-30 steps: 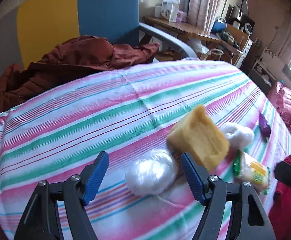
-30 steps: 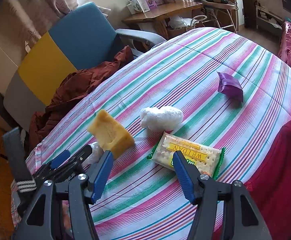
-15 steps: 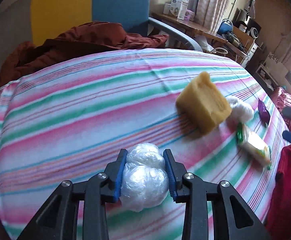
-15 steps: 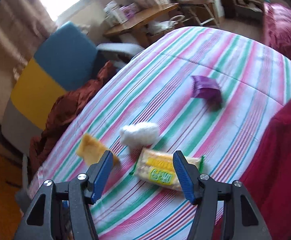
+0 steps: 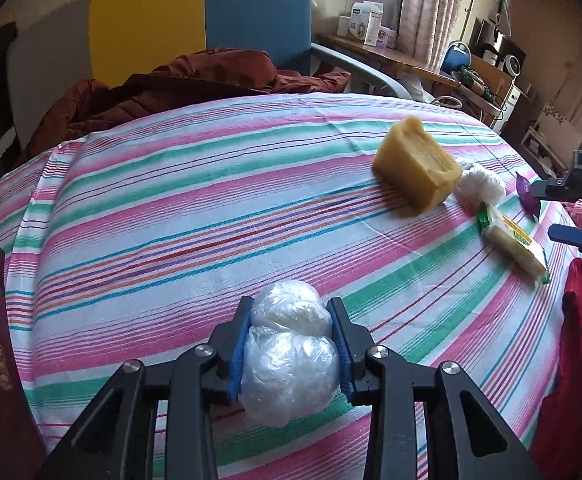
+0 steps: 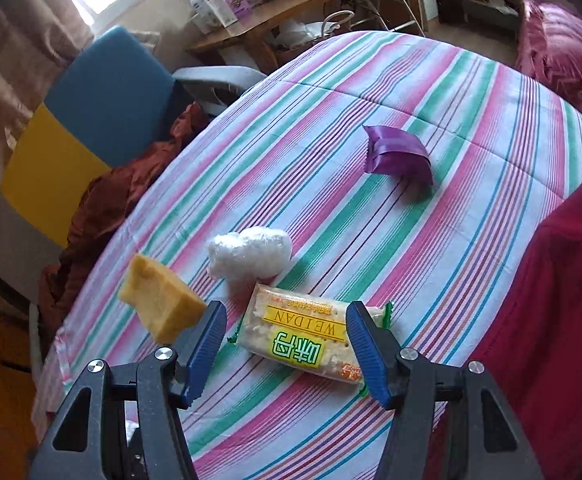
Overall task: Organize objects
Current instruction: 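Grasp the WEIDAN cracker packet with the right tool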
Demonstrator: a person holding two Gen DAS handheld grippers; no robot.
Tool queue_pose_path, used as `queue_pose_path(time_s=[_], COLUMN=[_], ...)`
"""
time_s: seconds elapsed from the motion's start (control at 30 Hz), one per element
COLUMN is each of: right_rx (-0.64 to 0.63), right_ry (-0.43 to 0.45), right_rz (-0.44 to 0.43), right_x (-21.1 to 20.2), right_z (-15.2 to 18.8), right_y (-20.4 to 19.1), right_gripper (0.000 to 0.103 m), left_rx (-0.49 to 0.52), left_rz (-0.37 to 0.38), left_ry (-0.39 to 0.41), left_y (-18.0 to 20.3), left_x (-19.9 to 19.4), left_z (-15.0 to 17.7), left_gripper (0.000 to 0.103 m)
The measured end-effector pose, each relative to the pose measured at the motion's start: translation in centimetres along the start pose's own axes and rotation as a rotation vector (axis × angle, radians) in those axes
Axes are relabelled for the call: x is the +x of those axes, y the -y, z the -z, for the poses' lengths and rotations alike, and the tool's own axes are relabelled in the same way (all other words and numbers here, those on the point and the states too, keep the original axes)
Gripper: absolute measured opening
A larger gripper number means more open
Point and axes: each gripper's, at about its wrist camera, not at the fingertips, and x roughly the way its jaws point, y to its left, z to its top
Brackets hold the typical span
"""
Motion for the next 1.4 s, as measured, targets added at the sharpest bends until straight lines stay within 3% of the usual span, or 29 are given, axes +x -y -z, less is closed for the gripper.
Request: queue_pose_path(time_s=[0.37,0.53,0.63,0.73,0.83,1.03,1.1,1.4], right_rx=[-0.19,-0.116,-0.162,-0.267,-0.367,-0.477,-0.49,-0.607], right_ry=[-0.035,-0.13,-0.184,-0.214,-0.216,-0.199,-0.189,-0.206], right_rz=[0.229,0.123,0.054,0.047,0.107,0.208,0.211,0.164], right_x=[3.8,5.3,5.4,5.7,6.1,6.3,6.1,5.8], right_z=[0.1,0.0,1.0,2.2,3.1,4.2,4.3,6.1], right_y=[-1.9,-0.7,-2.0,-3.9,-5.1,-5.9,-6.0,-7.5], right_gripper=[0.071,0.077,0.079,0.079,0.078,0.067,0.05,0.048], left_rx=[-0.02,-0.03,-0.033,-0.035,-0.03,-0.016,-0.014,-0.002], left_rz=[0.023,0.036,0.037,0.037,0.031,0.014,0.01,-0.01], left_ry=[0.019,0.019,0.021,0.023,0.022,0.025,0.028,0.039], left_y=[-0.8,-1.3,-1.4,-1.4,-1.2,-1.1,-1.0,-0.8], left_x=[-0.3,-1.1,-1.4,-1.3,-1.2,-1.1,-1.1,-1.0], left_z=[0.6,1.3,1.7,1.7,1.7,1.8,1.8,2.0], left_gripper=[0.037,0.037,0.037,0.038,0.039,0.039,0.039,0.039])
